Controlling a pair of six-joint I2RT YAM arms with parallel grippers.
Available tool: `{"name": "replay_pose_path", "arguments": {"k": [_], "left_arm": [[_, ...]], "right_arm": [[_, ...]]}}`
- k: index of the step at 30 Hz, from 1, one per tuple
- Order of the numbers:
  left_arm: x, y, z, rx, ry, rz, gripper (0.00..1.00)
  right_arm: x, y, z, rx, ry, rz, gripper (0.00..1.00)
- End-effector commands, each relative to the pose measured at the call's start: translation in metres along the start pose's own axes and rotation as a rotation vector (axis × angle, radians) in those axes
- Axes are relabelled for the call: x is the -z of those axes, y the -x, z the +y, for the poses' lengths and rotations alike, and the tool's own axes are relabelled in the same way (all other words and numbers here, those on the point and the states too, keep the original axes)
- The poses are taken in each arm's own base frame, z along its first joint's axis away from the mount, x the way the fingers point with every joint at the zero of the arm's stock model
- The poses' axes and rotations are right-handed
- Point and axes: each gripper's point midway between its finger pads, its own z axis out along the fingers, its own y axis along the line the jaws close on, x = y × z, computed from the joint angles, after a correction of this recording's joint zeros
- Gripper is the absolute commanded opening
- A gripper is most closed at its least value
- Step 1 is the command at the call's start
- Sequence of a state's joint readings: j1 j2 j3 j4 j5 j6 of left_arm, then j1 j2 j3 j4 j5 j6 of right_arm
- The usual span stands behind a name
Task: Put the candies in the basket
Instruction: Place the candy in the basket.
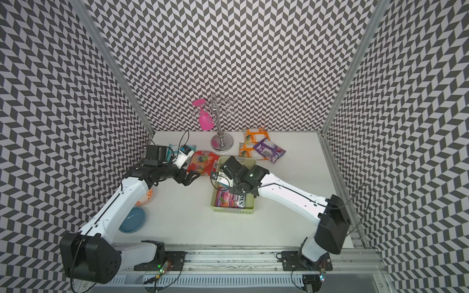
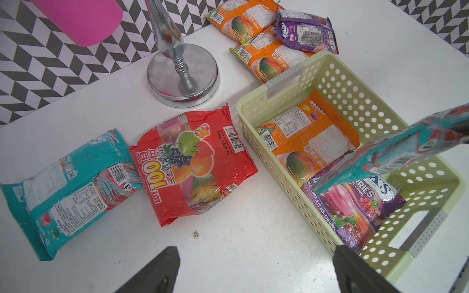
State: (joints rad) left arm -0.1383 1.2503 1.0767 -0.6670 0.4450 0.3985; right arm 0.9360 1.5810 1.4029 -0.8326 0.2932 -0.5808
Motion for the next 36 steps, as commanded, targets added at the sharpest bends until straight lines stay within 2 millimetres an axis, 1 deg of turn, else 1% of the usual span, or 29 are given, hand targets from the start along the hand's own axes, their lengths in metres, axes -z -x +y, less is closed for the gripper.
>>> {"name": "replay_pose_path", "arguments": {"k": [1,5,9,12,17,20,22,25,27,29,30,32,34,36], "left_arm": [[0.009,0.012,-0.003,-0.006,-0.009,-0.051,0.99],[0.013,0.015,0.001,0.000,0.008,-0.051,0.99],[0.012,0.013,0.001,0.003,0.006,-0.054,0.99],[0.015,0.014,0.004,0.008,0.016,-0.054,0.99],[0.012,0.013,0.002,0.008,0.001,-0.057,0.99],[0.013,0.015,0.002,0.009,0.000,-0.059,0.99],[0.012,0.014,0.001,0.009,-0.008,-0.062,0.99],[0.011,0.014,0.003,0.012,0.002,-0.054,0.99],[0.013,0.015,0.003,0.012,0.001,-0.055,0.99],[0.011,0.014,0.001,0.012,-0.010,-0.059,0.99],[0.010,0.013,0.002,0.012,-0.011,-0.058,0.99],[0.010,0.013,0.003,0.012,-0.003,-0.052,0.99],[0.011,0.015,0.004,0.014,-0.001,-0.051,0.99],[0.010,0.014,0.002,0.013,-0.010,-0.057,0.99]], "right_arm": [[-0.002,0.010,-0.013,0.016,-0.096,-0.016,0.00],[-0.010,0.013,-0.005,0.057,-0.103,-0.001,0.00],[-0.017,0.020,0.012,0.081,-0.065,-0.022,0.00],[-0.026,0.015,0.021,0.096,-0.052,0.008,0.00],[-0.032,0.012,0.035,0.109,-0.038,0.015,0.00],[-0.030,0.016,0.049,0.096,0.012,0.005,0.08],[-0.026,0.020,0.058,0.085,0.055,-0.016,0.16],[-0.016,0.028,0.066,0.044,0.125,-0.057,0.29],[-0.010,0.035,0.074,0.018,0.187,-0.084,0.34],[-0.003,0.040,0.078,0.001,0.230,-0.109,0.38],[0.003,0.043,0.078,-0.008,0.238,-0.127,0.39],[0.011,0.049,0.069,-0.053,0.237,-0.158,0.42],[0.016,0.051,0.059,-0.120,0.263,-0.185,0.43],[0.014,0.049,0.053,-0.190,0.311,-0.203,0.44]]}}
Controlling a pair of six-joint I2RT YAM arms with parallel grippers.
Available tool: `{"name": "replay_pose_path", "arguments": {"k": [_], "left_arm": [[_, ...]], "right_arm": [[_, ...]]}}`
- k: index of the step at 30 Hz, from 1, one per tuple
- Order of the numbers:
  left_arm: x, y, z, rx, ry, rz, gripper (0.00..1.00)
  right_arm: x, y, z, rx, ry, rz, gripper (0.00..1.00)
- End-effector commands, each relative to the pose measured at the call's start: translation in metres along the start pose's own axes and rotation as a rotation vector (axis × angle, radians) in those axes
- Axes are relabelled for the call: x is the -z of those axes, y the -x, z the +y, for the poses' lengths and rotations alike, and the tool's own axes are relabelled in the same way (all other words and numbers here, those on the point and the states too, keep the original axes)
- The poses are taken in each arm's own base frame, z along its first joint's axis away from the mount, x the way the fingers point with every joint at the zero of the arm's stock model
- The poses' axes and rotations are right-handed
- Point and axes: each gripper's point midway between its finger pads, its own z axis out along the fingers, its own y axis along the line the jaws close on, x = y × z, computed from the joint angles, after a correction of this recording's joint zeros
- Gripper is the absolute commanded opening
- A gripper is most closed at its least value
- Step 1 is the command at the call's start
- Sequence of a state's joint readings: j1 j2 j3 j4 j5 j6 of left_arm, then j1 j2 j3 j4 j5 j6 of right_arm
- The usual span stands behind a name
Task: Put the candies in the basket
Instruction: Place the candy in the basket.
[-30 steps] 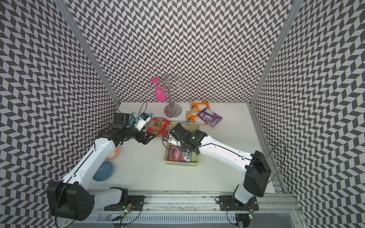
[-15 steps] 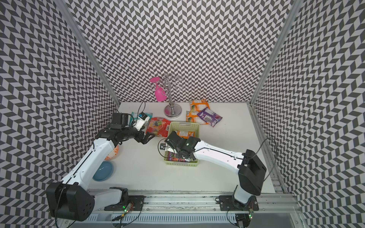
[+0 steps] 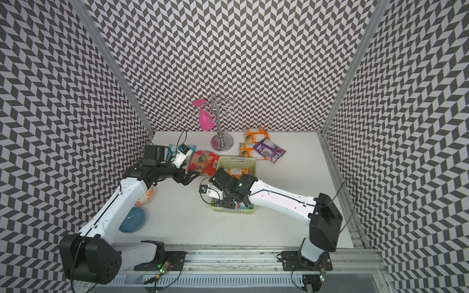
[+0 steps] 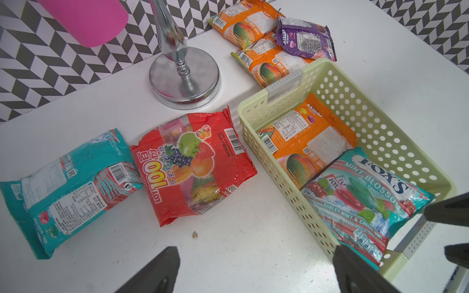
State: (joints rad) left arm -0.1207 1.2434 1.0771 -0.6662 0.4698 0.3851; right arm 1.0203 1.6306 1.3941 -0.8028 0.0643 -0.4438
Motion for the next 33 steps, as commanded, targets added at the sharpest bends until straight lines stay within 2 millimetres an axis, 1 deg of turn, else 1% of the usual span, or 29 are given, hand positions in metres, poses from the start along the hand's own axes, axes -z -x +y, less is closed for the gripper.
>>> {"name": "replay_pose_path", "arguments": {"k": [1,6,11,13,15,17,18,19,20,21,22,25,28,29,33], "left_arm": [[0.005,0.012,0.000,-0.008,-0.007,-0.040,0.99],[0.007,0.014,0.001,-0.008,0.003,-0.037,0.99],[0.005,0.012,0.001,-0.006,-0.003,-0.034,0.99],[0.007,0.014,0.000,-0.007,-0.005,-0.039,0.99],[0.005,0.012,-0.001,-0.006,-0.013,-0.042,0.99],[0.003,0.009,0.000,-0.005,-0.010,-0.037,0.99],[0.004,0.010,0.001,-0.004,-0.006,-0.034,0.99],[0.005,0.012,0.000,-0.006,-0.006,-0.035,0.99],[0.007,0.013,0.000,-0.005,-0.006,-0.038,0.99],[0.007,0.014,-0.001,-0.007,-0.009,-0.042,0.99],[0.007,0.014,-0.002,-0.007,-0.015,-0.046,0.99],[0.005,0.011,-0.001,-0.006,-0.015,-0.041,0.99],[0.007,0.013,-0.001,-0.005,-0.009,-0.041,0.99],[0.007,0.014,-0.002,-0.006,-0.014,-0.045,0.99],[0.005,0.011,-0.001,-0.004,-0.016,-0.041,0.99]], "right_arm": [[0.018,0.012,-0.013,-0.155,0.075,-0.107,0.44],[-0.001,-0.016,-0.026,-0.279,0.098,-0.069,0.43],[-0.020,-0.038,-0.018,-0.264,0.125,-0.045,0.43],[-0.026,-0.046,-0.017,-0.262,0.148,-0.033,0.44],[-0.033,-0.049,-0.014,-0.260,0.178,-0.026,0.46],[-0.041,-0.053,-0.015,-0.266,0.189,-0.014,0.50],[-0.043,-0.054,-0.017,-0.275,0.191,-0.008,0.51],[-0.047,-0.055,-0.018,-0.282,0.198,0.000,0.55],[-0.049,-0.056,-0.017,-0.287,0.211,0.002,0.56],[-0.051,-0.056,-0.017,-0.291,0.219,0.000,0.65],[-0.053,-0.056,-0.018,-0.295,0.225,-0.003,0.78],[-0.060,-0.057,-0.019,-0.287,0.229,0.006,0.84],[-0.066,-0.059,-0.019,-0.283,0.230,0.011,0.84],[-0.068,-0.058,-0.018,-0.282,0.234,0.007,0.87],[-0.073,-0.061,-0.009,-0.267,0.257,0.010,0.87]]}}
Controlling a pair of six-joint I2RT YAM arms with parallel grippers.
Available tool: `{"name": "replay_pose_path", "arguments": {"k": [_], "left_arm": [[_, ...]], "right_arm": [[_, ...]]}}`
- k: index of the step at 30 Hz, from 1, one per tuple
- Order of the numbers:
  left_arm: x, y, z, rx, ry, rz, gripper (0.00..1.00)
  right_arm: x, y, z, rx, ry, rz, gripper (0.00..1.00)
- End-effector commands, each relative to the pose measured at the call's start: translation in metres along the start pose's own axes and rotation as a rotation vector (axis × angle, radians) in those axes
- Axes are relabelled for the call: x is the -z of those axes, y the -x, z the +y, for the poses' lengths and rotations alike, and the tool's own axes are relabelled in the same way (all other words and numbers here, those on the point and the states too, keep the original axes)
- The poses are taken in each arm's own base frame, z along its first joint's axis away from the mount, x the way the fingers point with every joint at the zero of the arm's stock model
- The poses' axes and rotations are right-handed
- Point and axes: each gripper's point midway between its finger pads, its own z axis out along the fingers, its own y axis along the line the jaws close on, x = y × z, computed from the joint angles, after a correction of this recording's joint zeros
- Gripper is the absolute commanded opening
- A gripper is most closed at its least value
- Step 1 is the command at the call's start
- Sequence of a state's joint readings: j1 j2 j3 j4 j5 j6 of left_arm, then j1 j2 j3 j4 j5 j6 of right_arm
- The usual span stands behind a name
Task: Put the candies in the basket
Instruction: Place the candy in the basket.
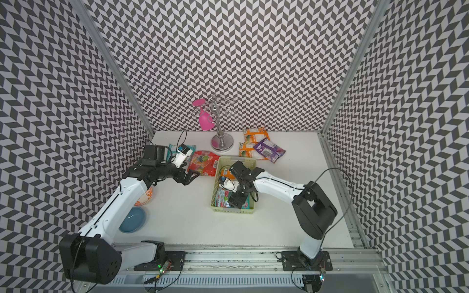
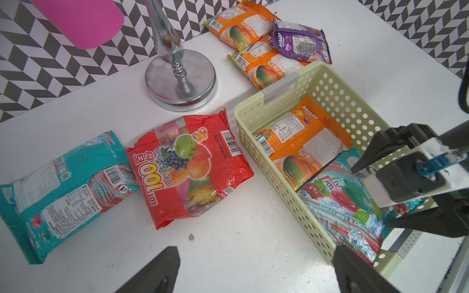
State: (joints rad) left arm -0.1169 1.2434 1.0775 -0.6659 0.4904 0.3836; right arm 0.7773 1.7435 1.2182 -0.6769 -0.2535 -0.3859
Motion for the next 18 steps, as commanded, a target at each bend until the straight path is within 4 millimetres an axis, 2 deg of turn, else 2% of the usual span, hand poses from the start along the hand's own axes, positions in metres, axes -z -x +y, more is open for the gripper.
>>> {"name": "replay_pose_path", "arguments": {"k": [1,7,10,13,18], "left_arm": [[0.005,0.011,0.001,-0.007,0.003,-0.029,0.99],[0.002,0.010,0.000,-0.007,-0.009,-0.032,0.99],[0.004,0.012,0.001,-0.006,-0.004,-0.029,0.99],[0.002,0.010,0.000,-0.006,-0.012,-0.033,0.99],[0.004,0.012,0.001,-0.005,-0.005,-0.031,0.99]], "right_arm": [[-0.008,0.007,0.007,0.036,0.019,-0.030,0.86],[-0.034,-0.012,0.031,0.082,0.041,0.036,0.81],[-0.035,-0.013,0.036,0.073,0.060,0.045,0.79],[-0.021,0.000,0.034,0.093,0.057,0.000,0.78],[0.019,0.030,0.010,0.043,0.051,-0.111,0.78]]}}
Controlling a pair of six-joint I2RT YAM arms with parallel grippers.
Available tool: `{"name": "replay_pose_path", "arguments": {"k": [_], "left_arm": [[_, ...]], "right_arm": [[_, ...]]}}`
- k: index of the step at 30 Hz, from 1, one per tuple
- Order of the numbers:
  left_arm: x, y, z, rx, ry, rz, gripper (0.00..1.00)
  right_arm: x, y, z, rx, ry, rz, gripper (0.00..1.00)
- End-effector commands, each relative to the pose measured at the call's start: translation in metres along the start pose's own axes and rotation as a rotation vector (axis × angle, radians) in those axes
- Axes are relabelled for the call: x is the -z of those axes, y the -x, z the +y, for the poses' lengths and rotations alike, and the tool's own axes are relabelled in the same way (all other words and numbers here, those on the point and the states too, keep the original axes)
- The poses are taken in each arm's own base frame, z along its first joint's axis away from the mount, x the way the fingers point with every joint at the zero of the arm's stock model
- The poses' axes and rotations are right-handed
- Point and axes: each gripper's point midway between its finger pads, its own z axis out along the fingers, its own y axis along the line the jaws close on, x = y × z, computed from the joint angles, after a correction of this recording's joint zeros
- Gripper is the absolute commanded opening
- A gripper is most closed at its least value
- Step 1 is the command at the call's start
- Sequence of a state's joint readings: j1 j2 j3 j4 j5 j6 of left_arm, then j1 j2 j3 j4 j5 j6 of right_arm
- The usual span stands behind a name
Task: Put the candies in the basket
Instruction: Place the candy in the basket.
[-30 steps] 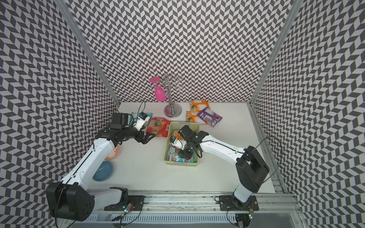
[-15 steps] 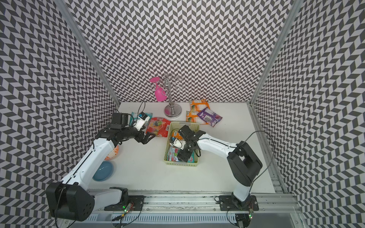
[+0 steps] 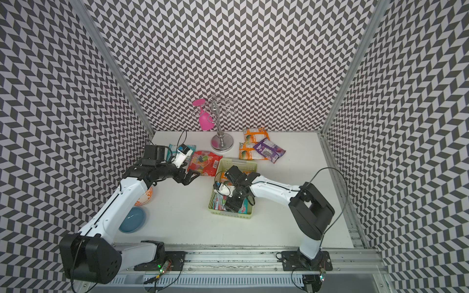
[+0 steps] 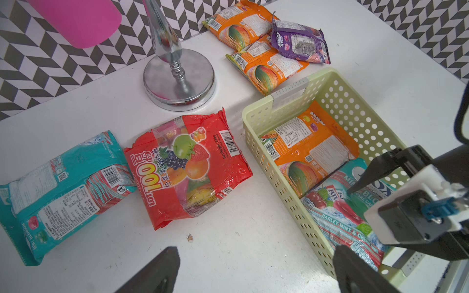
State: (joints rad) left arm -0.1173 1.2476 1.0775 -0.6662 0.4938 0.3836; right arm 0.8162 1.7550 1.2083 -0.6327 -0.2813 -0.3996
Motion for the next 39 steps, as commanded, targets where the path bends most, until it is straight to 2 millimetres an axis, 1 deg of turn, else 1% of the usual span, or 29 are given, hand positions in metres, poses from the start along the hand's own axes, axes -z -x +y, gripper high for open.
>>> {"name": "replay_pose_path", "arguments": {"k": [1,2,4,8,12,15,17,20,23,24,25,28,29,30,33,35,36,37,38,39], "left_arm": [[0.005,0.011,0.000,-0.007,-0.004,-0.036,0.99],[0.004,0.010,0.000,-0.008,-0.007,-0.035,0.99],[0.003,0.010,0.002,-0.007,0.002,-0.031,0.99],[0.006,0.012,0.000,-0.009,0.000,-0.038,0.99],[0.005,0.011,0.002,-0.006,0.008,-0.032,0.99],[0.007,0.014,0.001,-0.008,0.004,-0.040,0.99],[0.006,0.012,0.001,-0.009,0.002,-0.042,0.99],[0.008,0.013,0.003,-0.006,0.012,-0.037,0.99],[0.008,0.013,0.000,-0.008,-0.001,-0.045,0.99],[0.007,0.013,0.000,-0.008,-0.003,-0.047,0.99],[0.006,0.012,0.000,-0.008,0.000,-0.044,0.99],[0.008,0.013,0.002,-0.006,0.008,-0.041,0.99],[0.008,0.013,0.001,-0.005,0.003,-0.042,0.99],[0.008,0.013,0.000,-0.006,-0.001,-0.045,0.99],[0.006,0.010,0.001,-0.006,0.000,-0.040,0.99],[0.007,0.013,0.001,-0.007,0.005,-0.040,0.99],[0.007,0.013,0.001,-0.005,0.001,-0.042,0.99],[0.008,0.013,0.000,-0.005,-0.001,-0.045,0.99],[0.007,0.012,-0.001,-0.006,-0.005,-0.046,0.99],[0.006,0.010,0.000,-0.006,-0.004,-0.045,0.99]], "right_arm": [[0.033,0.027,-0.010,-0.012,0.010,-0.110,0.77],[0.035,0.030,-0.013,-0.013,0.004,-0.121,0.77],[0.031,0.029,-0.020,-0.020,-0.019,-0.114,0.77],[0.011,0.028,-0.025,-0.040,-0.049,-0.101,0.78],[-0.008,0.032,-0.016,-0.029,-0.046,-0.111,0.77],[-0.022,0.035,-0.005,-0.025,-0.022,-0.125,0.76],[-0.034,0.027,-0.004,-0.023,-0.034,-0.107,0.74],[-0.048,0.005,-0.019,-0.037,-0.117,-0.037,0.69],[-0.051,-0.009,-0.036,-0.041,-0.221,-0.004,0.67],[-0.050,-0.012,-0.042,-0.040,-0.263,0.001,0.67],[-0.049,-0.012,-0.043,-0.039,-0.275,-0.003,0.67],[-0.036,-0.003,-0.039,-0.028,-0.281,-0.035,0.67],[-0.027,0.005,-0.039,-0.024,-0.287,-0.057,0.67],[-0.011,0.019,-0.036,-0.001,-0.279,-0.101,0.66],[0.030,0.054,-0.020,0.034,-0.182,-0.228,0.69],[0.056,0.063,-0.023,0.018,-0.147,-0.274,0.69],[0.066,0.064,-0.025,0.010,-0.133,-0.288,0.69],[0.071,0.062,-0.027,0.010,-0.130,-0.289,0.69],[0.074,0.056,-0.030,0.020,-0.141,-0.275,0.69],[0.072,0.046,-0.034,0.030,-0.171,-0.244,0.69]]}}
